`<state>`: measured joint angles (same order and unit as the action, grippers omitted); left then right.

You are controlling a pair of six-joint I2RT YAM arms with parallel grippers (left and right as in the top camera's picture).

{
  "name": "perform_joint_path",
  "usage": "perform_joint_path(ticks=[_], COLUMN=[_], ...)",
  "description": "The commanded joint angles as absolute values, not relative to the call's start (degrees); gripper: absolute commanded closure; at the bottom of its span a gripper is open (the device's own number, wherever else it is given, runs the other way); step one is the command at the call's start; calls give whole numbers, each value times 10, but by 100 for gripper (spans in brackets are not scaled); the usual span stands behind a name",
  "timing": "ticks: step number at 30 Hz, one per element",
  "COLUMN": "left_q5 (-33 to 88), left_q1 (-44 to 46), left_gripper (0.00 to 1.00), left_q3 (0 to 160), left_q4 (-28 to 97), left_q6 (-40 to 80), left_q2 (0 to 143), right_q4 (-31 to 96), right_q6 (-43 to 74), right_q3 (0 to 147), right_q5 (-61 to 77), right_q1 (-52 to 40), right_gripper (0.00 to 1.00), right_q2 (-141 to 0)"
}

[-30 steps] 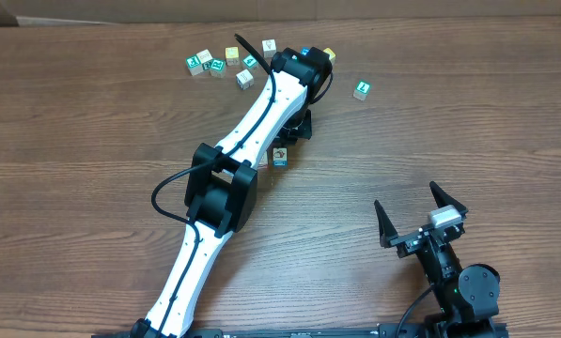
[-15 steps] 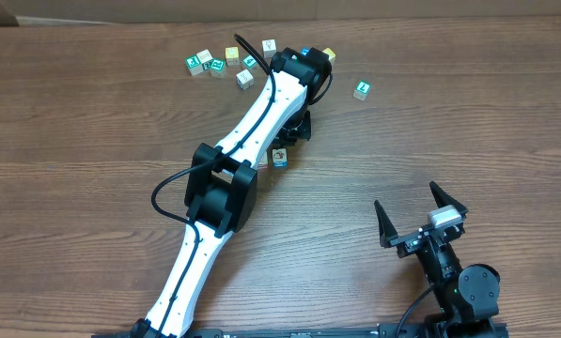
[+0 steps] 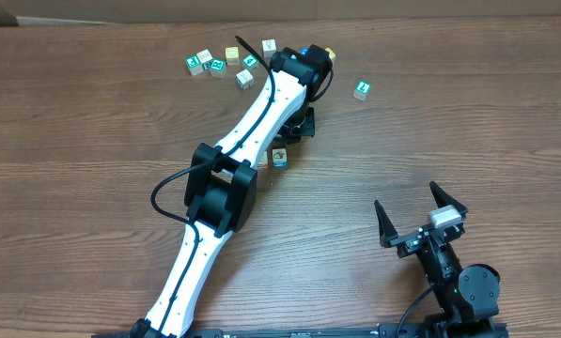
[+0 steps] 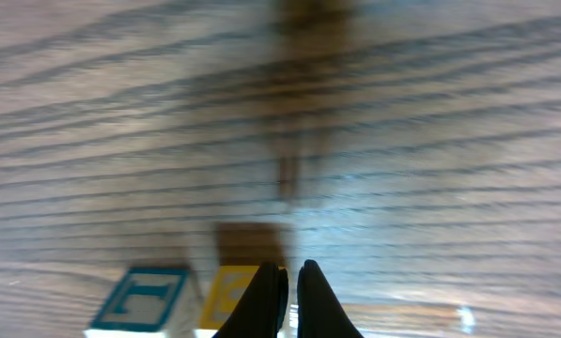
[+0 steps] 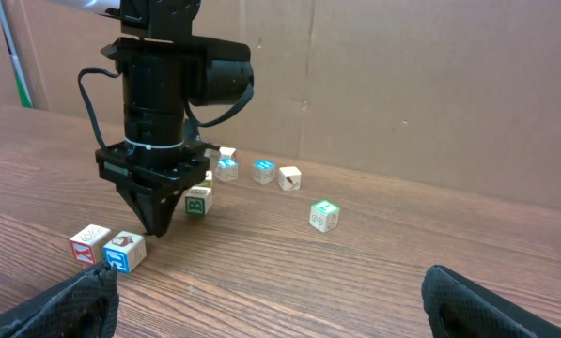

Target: Form a horizontal line

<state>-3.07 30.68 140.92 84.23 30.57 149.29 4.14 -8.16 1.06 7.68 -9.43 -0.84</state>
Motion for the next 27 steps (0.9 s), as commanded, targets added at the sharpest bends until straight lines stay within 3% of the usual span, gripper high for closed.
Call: perform_joint_path(ticks=[1,27], left_q5=[3,-55], left_q1=[314,347], left_gripper=[96,96], left_q3=[1423,1409], left_q4=[836,853], left_q6=[287,289], left_q2=[1469,1469], right_q4=[40,40], right_q6=[-82,-82], right_q3=[4,4], right_q5=[78,78], right_q1=[-97,-97], right_gripper=[0,0], right_q2=[-2,-2])
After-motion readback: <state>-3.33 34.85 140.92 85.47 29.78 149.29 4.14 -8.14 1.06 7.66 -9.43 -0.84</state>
